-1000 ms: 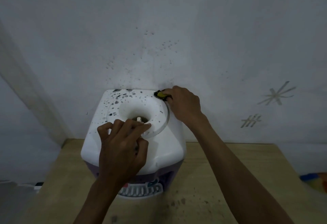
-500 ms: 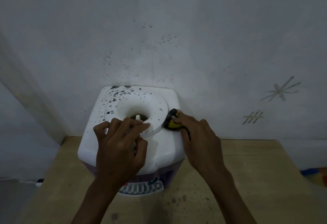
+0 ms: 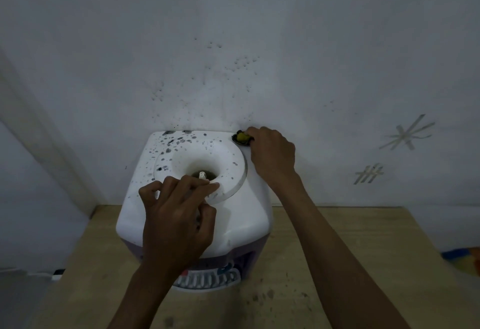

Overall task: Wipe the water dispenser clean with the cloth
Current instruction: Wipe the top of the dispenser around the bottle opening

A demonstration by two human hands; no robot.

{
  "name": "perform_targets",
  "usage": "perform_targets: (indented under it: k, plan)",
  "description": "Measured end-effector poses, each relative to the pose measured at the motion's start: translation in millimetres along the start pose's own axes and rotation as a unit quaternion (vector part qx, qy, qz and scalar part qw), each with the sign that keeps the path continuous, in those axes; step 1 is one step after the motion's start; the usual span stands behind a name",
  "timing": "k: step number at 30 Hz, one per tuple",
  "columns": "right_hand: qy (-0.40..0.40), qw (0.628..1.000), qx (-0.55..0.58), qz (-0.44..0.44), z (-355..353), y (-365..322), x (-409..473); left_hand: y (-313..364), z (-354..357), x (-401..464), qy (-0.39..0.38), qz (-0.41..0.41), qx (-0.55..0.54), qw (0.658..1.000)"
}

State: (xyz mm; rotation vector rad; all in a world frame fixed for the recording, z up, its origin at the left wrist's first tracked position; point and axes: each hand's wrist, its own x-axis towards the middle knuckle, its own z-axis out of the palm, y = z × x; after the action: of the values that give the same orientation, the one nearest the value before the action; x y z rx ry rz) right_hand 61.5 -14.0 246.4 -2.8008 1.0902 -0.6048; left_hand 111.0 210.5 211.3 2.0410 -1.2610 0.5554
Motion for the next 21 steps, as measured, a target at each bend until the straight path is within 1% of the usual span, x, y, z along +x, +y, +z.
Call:
perform_targets:
  k: [4,8,11,13,16,19,21]
  plan:
    - [-0.009,1.0,0.015,0.007,-15.0,5.9,-36.1,0.5,-0.9,0.7,0.007,0.002,-0.002,1.0]
    - [0.02,1.0,0.018,0.0,-25.2,7.5,-90.8,2.1,-0.7,0.8,0.009,0.0,0.001,1.0]
    - [0.023,1.0,0.0,-0.009,-23.7,0.3,-115.4,1.5,-0.3,1.0,0.01,0.002,0.003,1.0]
    - [0.036,0.999,-0.006,-0.005,-19.4,-0.1,-112.2,1.6,-0.1,0.9,0.009,0.002,0.003,1.0]
    - [0.063,0.998,-0.012,0.001,-14.4,-2.7,-82.8,1.0,-0.1,0.4,0.005,0.001,0.001,1.0]
    - [0.054,0.998,-0.024,0.02,-7.8,0.2,-39.7,0.8,0.0,0.5,0.002,-0.003,0.0,1.0]
    - [0.016,0.999,-0.009,0.038,-2.5,4.1,-10.9,1.6,-0.6,1.1,0.003,-0.002,0.0,1.0]
